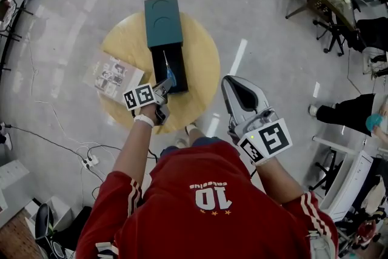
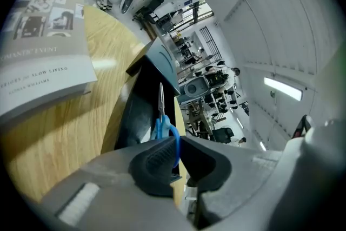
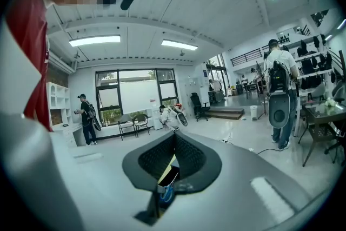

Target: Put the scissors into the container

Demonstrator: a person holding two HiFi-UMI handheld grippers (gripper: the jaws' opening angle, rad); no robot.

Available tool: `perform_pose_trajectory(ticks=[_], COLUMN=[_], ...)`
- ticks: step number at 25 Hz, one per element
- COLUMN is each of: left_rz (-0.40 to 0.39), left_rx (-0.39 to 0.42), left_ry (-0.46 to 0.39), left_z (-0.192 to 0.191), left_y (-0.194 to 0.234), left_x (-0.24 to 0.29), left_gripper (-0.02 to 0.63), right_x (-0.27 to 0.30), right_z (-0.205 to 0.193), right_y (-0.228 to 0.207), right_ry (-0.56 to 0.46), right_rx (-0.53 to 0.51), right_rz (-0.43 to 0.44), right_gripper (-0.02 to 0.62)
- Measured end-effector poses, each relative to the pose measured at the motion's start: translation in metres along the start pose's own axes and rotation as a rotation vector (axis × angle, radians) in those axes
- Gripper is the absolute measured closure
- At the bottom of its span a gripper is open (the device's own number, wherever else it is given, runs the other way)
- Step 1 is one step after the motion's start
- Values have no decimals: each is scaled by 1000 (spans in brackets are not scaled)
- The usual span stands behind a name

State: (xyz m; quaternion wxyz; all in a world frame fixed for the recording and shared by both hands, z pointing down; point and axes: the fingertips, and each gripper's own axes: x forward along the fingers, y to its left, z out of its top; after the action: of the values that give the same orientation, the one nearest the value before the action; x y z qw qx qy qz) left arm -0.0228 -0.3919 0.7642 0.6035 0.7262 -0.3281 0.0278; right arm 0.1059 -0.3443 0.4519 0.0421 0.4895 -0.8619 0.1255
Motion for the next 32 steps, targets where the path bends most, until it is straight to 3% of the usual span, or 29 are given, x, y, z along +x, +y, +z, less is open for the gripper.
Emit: perform_pose_trajectory(ticks=[9, 18, 23, 32], left_rz=[61, 276, 260, 230], left_rx=[61, 295, 314, 453], left_ry=[20, 96, 38, -102], left_z=[-3, -8, -1, 19], left_y=[3, 12, -1, -55], left_x=[-7, -32, -47, -89], left_gripper=[494, 445, 445, 445], right_x=[-2, -6, -8, -21], right_z=[-3, 0, 5, 19], right_y=[1, 5, 14, 35], right_ry=[4, -7, -16, -50], right_rx=[17, 21, 13, -19], right_rz=[5, 8, 22, 40], right_gripper=[606, 606, 606, 606])
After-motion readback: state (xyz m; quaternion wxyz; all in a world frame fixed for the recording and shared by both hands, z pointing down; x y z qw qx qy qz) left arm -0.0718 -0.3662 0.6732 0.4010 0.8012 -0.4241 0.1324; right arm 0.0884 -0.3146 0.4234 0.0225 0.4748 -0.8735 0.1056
